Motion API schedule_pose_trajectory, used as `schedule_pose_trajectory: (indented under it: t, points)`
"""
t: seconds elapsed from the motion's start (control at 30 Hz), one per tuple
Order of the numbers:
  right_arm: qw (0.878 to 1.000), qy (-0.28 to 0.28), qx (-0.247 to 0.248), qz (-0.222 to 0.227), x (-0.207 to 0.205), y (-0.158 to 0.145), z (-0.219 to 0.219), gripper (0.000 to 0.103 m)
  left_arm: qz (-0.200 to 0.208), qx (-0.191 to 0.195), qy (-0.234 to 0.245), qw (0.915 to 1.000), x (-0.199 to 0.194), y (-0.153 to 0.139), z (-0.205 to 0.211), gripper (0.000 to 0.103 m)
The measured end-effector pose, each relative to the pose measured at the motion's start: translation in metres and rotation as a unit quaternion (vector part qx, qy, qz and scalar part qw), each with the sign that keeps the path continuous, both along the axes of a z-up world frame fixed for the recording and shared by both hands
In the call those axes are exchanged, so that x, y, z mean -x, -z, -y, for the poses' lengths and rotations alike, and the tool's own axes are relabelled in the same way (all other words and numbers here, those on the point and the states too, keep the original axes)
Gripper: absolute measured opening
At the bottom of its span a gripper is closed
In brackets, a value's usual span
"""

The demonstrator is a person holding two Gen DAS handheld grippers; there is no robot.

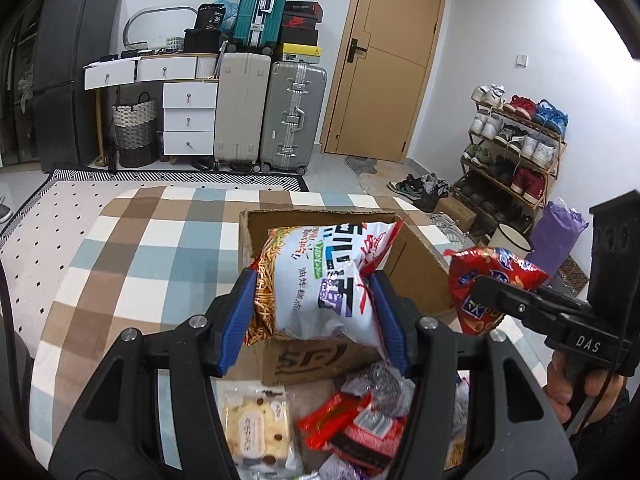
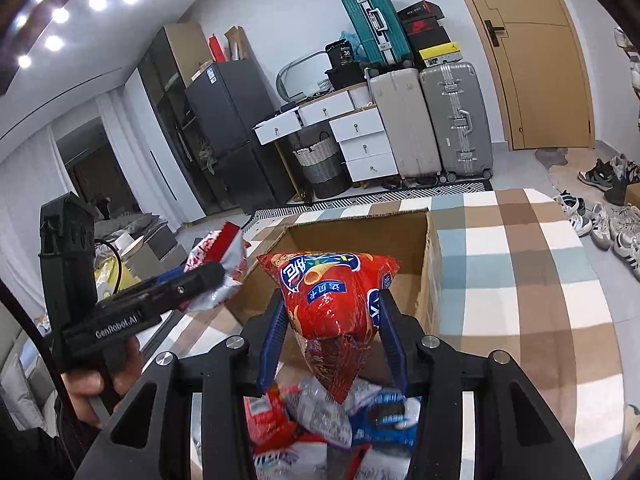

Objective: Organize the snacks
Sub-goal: 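Carry red chips bag into box with right tool while left tool drops white bag in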

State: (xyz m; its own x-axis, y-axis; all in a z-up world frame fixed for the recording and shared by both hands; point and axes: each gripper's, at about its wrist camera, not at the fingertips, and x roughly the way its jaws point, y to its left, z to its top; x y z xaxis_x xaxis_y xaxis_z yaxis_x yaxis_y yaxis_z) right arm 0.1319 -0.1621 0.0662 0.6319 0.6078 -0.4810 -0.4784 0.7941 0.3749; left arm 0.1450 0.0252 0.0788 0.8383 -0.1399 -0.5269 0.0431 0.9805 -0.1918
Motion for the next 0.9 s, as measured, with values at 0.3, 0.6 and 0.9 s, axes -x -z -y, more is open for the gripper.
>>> schedule_pose_trajectory:
  t: [0.3,0.6,0.9]
  points:
    - [1.0,0.003,0.002,-0.014,-0.034,0.005,-0.019,0.044,-0.017,-0.02,0.003,0.9997,-0.045,0.018,0.015,0.055]
    - [1.0,0.012,0.02,-0.021,-0.059,0.018,-0.026,0.044,-0.037,-0.033,0.003,0.9988,-0.071,0.042,0.02,0.055]
    - [1.0,0.005,0.024,-0.013,-0.054,0.019,-0.024,0.045,-0.034,-0.044,0.003,0.9984,-0.07,0.045,0.021,0.059]
